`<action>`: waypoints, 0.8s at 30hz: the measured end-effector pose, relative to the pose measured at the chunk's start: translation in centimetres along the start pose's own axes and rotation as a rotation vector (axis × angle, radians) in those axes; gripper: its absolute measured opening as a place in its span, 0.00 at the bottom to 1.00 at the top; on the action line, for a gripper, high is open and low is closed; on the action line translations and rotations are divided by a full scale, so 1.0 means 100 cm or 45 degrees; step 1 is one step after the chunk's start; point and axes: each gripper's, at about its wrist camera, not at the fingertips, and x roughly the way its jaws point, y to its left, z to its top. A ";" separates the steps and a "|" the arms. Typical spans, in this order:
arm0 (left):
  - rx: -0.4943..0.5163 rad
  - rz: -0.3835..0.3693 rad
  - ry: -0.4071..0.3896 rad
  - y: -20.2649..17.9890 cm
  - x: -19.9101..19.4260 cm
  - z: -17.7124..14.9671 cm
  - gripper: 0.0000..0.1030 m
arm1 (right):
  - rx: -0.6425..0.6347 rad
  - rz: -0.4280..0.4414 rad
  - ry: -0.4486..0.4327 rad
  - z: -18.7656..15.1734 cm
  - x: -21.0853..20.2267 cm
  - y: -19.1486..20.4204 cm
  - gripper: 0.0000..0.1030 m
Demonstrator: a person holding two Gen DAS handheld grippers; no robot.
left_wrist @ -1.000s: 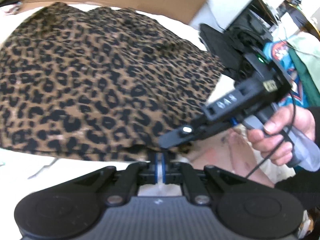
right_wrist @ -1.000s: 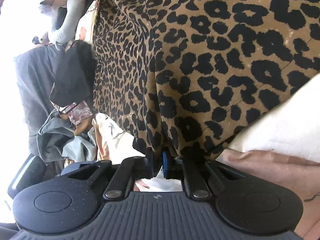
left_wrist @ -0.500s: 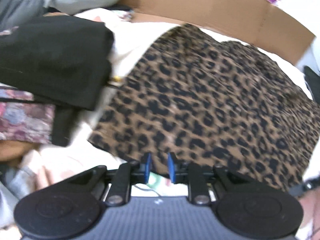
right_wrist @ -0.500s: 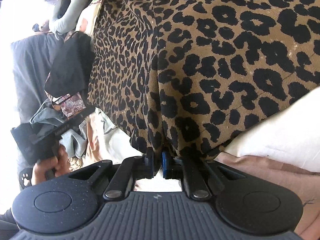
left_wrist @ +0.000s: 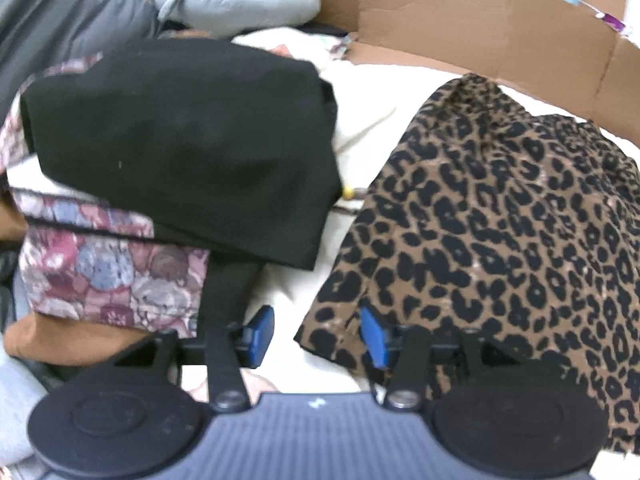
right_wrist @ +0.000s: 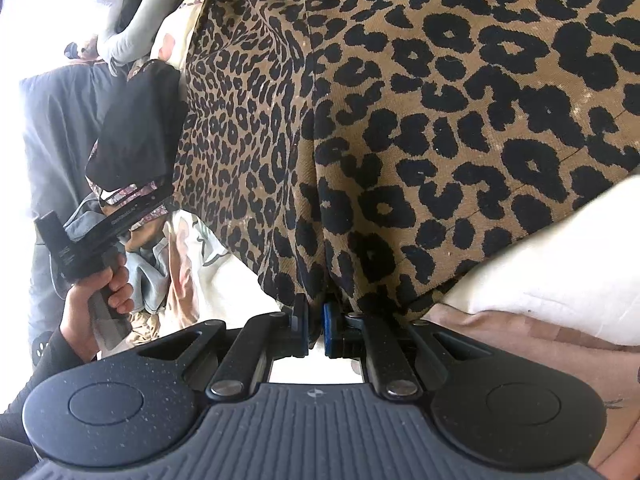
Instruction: Fold clothes
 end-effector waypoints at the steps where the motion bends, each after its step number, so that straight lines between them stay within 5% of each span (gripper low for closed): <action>1: -0.013 -0.005 0.006 0.002 0.003 -0.001 0.47 | 0.000 -0.002 0.000 0.000 0.000 0.000 0.04; 8: -0.119 -0.055 0.050 0.016 0.024 -0.009 0.44 | 0.002 -0.009 0.004 0.000 0.000 -0.001 0.04; 13: -0.164 -0.130 0.031 0.023 0.026 -0.015 0.04 | -0.004 -0.016 0.006 0.000 0.001 0.000 0.04; 24: -0.146 -0.090 -0.124 0.030 -0.012 0.005 0.02 | -0.056 0.014 0.044 0.005 0.002 0.012 0.03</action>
